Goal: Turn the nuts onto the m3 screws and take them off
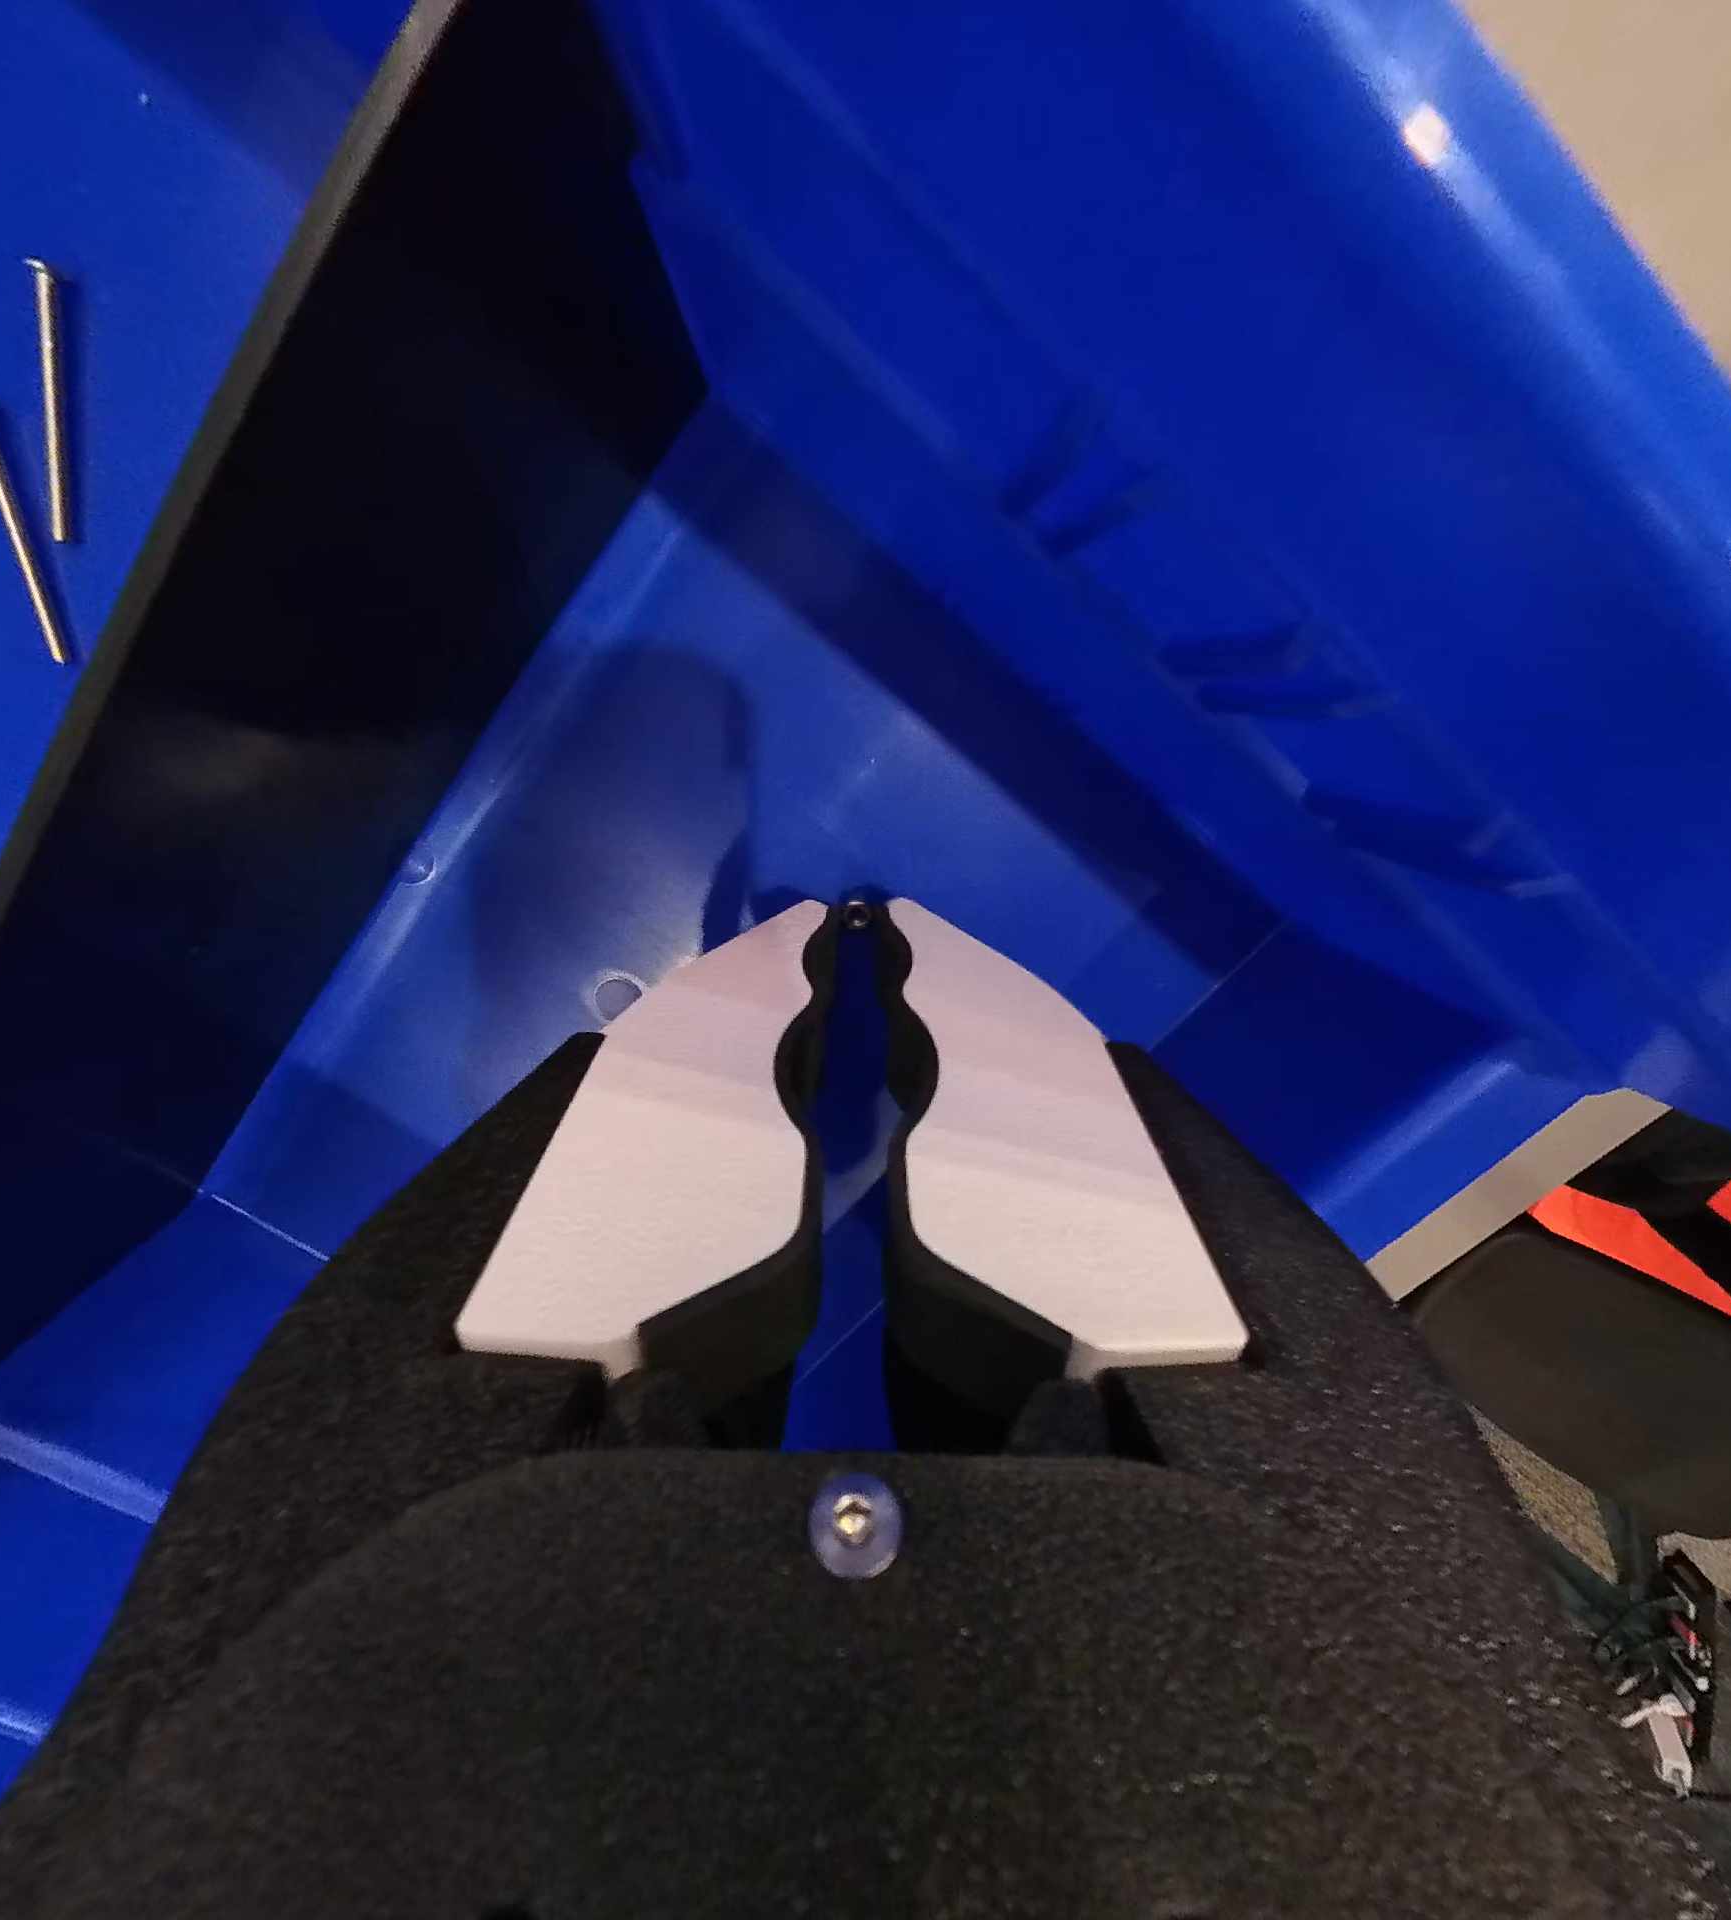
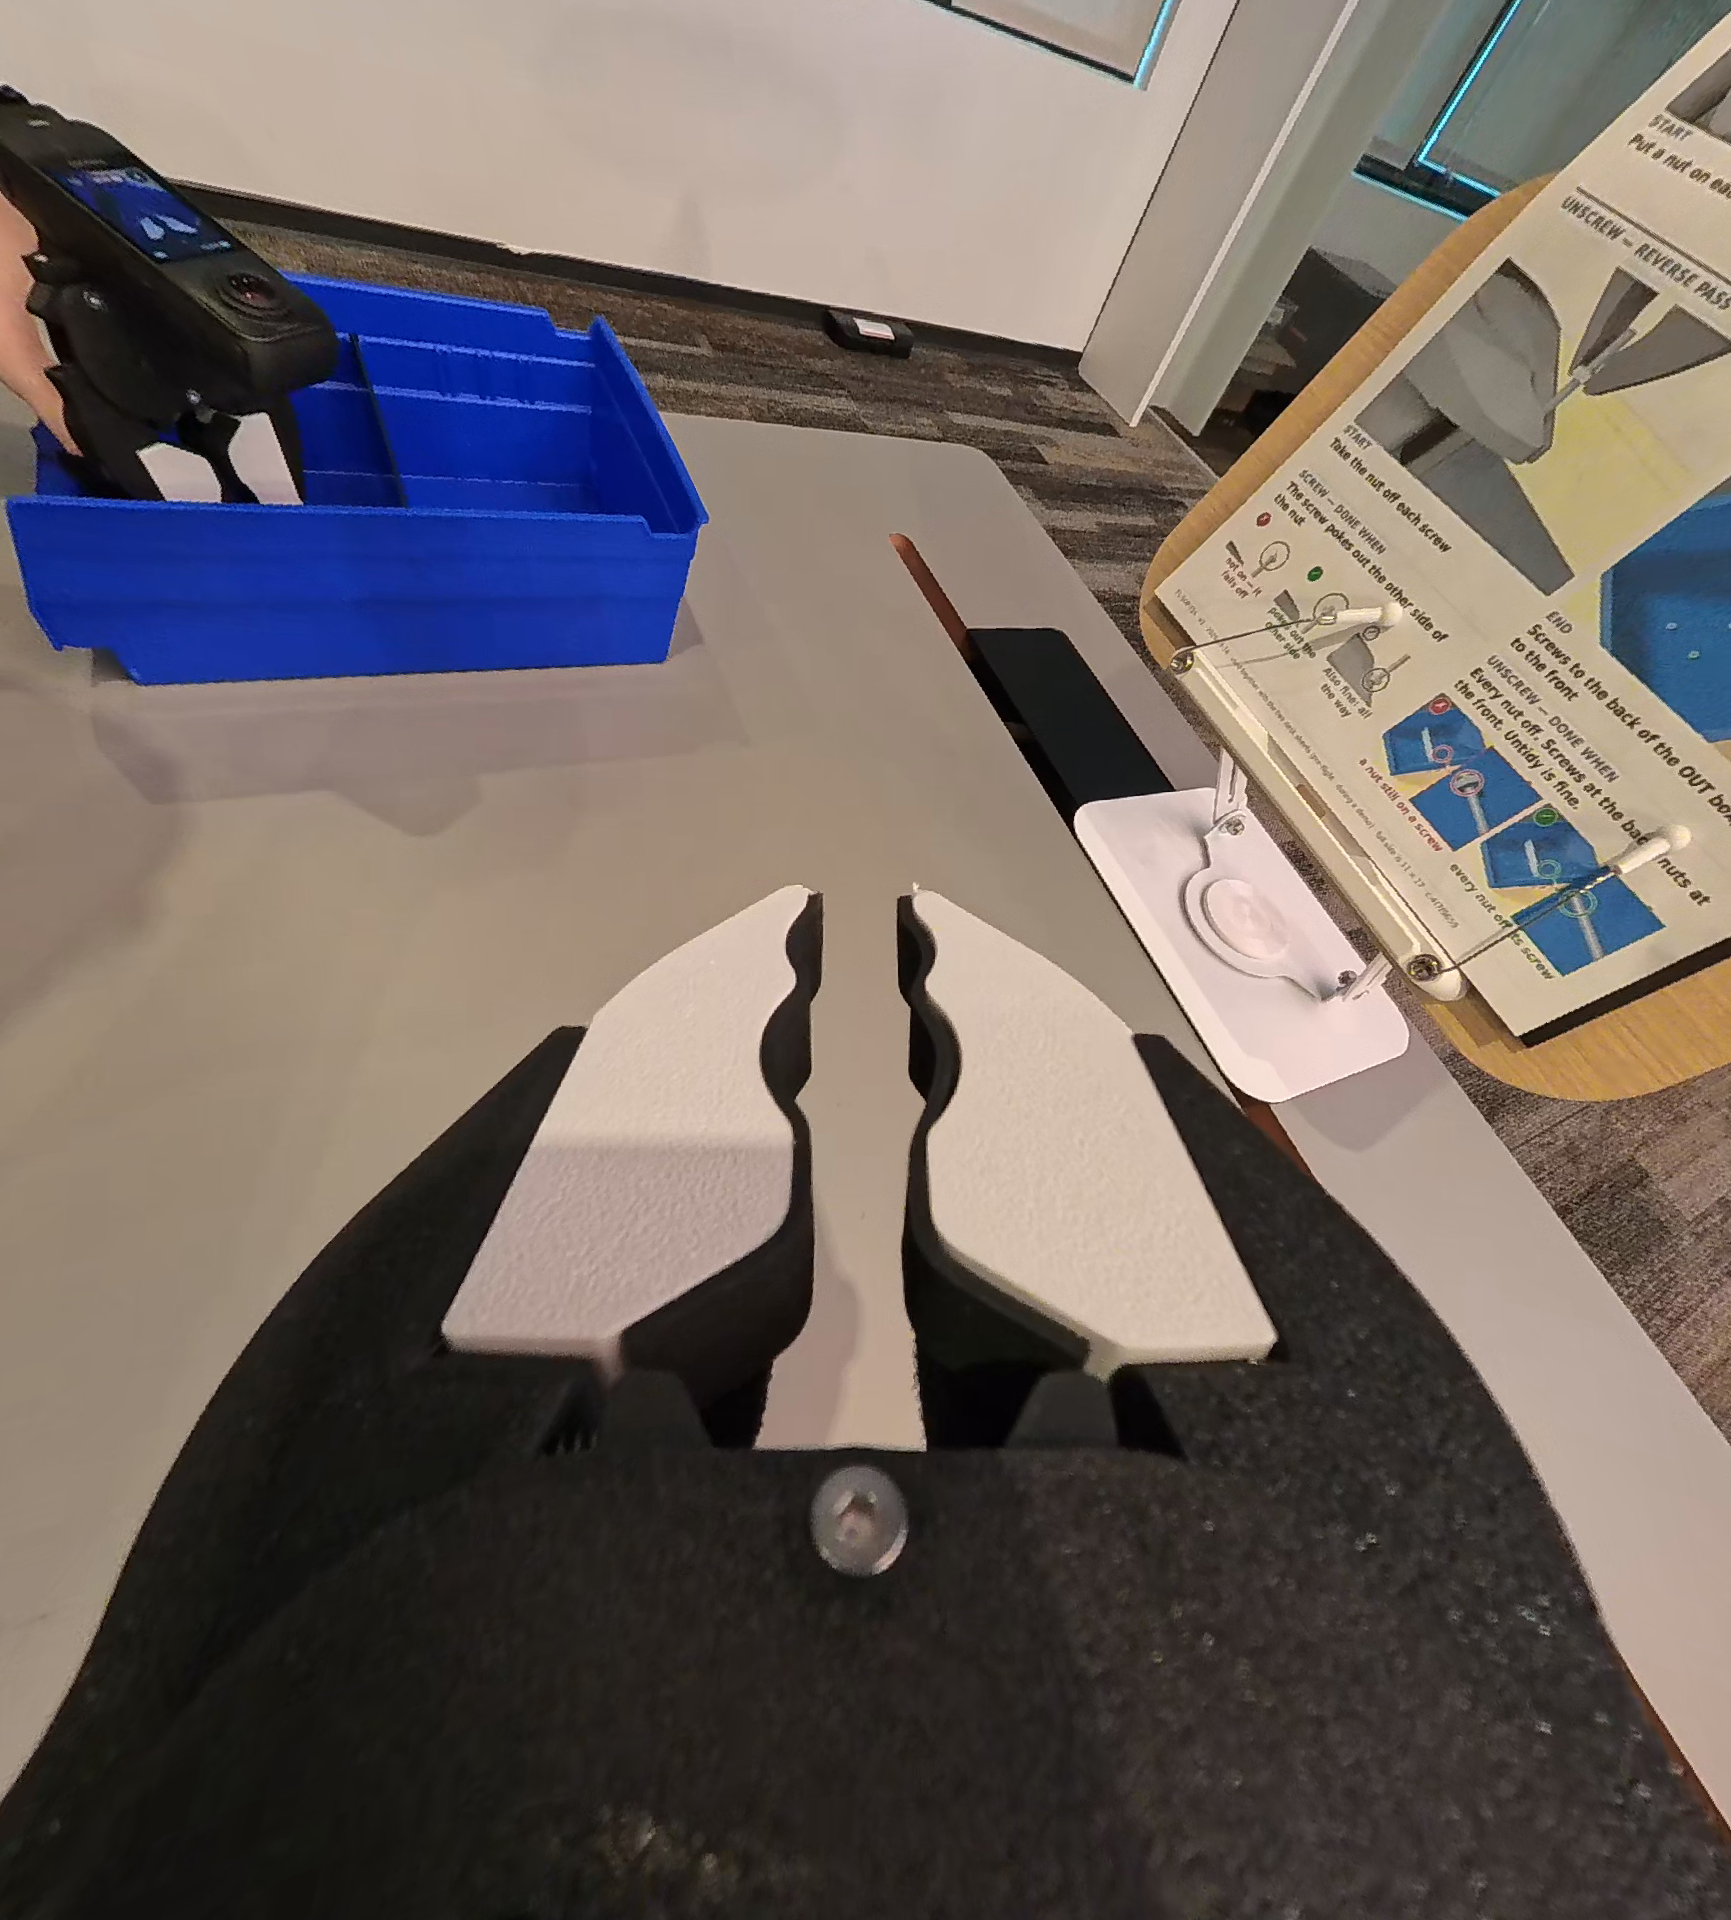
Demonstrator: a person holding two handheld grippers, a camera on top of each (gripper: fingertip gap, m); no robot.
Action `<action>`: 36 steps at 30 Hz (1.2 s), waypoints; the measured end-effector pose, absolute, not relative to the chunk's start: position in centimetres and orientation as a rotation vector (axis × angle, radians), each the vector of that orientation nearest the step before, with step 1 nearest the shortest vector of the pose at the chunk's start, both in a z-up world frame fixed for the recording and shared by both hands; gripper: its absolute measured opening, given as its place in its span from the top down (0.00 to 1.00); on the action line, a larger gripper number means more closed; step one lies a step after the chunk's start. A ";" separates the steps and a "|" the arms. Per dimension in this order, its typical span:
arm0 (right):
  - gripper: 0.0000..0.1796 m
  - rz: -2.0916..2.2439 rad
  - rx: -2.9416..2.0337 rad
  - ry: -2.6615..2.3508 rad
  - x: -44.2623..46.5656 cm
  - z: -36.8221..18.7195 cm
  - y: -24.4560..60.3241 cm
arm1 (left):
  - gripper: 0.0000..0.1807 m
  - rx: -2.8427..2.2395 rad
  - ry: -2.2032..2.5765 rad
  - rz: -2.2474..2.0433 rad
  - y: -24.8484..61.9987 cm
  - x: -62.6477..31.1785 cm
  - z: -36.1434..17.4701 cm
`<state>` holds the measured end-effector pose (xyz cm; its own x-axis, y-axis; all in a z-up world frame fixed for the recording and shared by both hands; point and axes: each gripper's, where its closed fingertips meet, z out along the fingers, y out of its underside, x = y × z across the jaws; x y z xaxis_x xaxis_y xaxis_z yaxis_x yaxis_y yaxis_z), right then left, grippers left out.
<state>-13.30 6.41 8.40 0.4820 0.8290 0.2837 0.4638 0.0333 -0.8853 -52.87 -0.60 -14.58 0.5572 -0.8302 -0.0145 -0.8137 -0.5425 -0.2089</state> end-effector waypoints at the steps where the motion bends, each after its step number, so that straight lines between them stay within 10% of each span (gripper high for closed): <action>1: 0.93 0.406 -1.605 -1.140 -13.3 8.5 6.4 | 0.97 -2.600 1.386 -0.129 -0.6 -52.9 -14.6; 36: 0.93 0.398 -1.608 -1.157 -13.0 8.4 6.4 | 0.96 -2.630 1.370 -0.103 -0.8 -53.1 -14.6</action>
